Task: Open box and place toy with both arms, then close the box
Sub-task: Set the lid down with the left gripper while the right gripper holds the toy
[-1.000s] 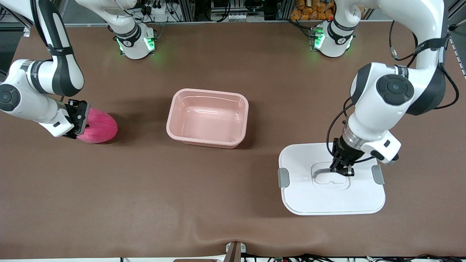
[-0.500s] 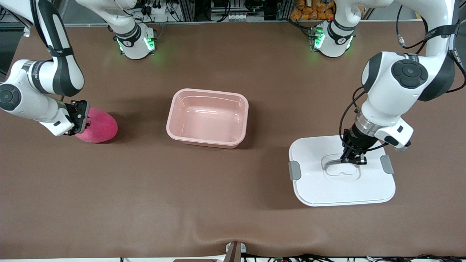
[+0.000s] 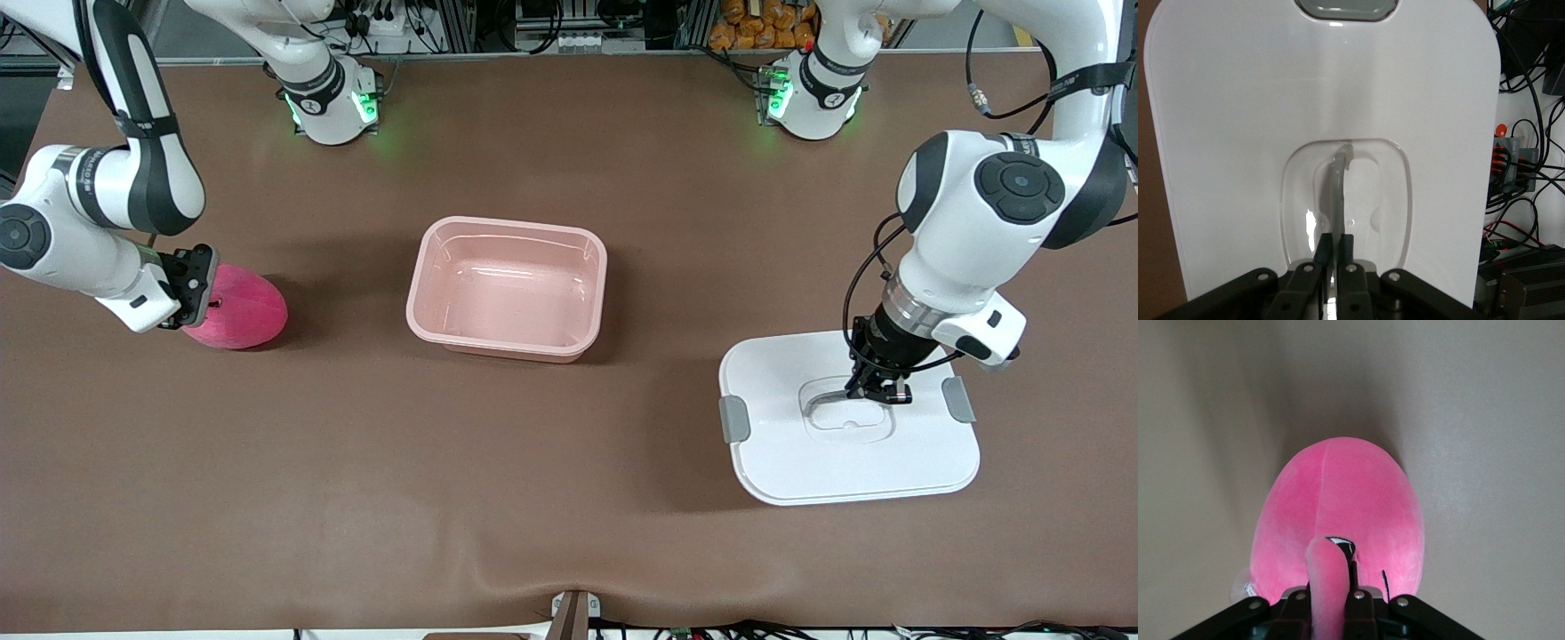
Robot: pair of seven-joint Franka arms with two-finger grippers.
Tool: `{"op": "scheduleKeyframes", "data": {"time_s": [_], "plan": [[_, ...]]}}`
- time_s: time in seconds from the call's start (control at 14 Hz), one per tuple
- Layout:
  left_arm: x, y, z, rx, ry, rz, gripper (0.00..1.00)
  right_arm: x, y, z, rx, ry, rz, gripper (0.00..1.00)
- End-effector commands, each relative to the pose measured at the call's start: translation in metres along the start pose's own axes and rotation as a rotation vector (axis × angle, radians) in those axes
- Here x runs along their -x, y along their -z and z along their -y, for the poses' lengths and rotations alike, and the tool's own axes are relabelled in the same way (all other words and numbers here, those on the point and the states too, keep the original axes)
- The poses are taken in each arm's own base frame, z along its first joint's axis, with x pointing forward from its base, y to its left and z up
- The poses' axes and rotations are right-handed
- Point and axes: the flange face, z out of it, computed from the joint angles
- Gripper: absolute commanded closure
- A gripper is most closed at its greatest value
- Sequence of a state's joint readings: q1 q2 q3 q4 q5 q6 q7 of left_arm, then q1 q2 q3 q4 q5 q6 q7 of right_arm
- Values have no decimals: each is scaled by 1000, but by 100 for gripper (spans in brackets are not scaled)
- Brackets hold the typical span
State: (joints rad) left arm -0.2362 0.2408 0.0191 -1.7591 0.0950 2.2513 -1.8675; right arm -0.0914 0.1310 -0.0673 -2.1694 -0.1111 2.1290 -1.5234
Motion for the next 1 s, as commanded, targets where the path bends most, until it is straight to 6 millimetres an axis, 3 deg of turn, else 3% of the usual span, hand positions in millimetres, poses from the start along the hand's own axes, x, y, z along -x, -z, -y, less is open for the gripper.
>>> {"op": "scheduleKeyframes", "data": {"time_s": [0.0,0.21,0.36,0.71,0.93], "plan": [[-3,8,5,-17,-32,9,100,4,25,3,-4,-12,0,100],[-3,4,6,-23,-37,8,100,2,53,0,-44,-104,10,100],[-3,4,6,-23,-37,8,100,-13,75,-1,-64,-152,23,100],[-1,2,6,-26,-40,8,100,-76,127,7,-102,-349,76,100],[-1,2,6,-26,-40,8,100,-116,144,15,-108,-460,65,100]]}}
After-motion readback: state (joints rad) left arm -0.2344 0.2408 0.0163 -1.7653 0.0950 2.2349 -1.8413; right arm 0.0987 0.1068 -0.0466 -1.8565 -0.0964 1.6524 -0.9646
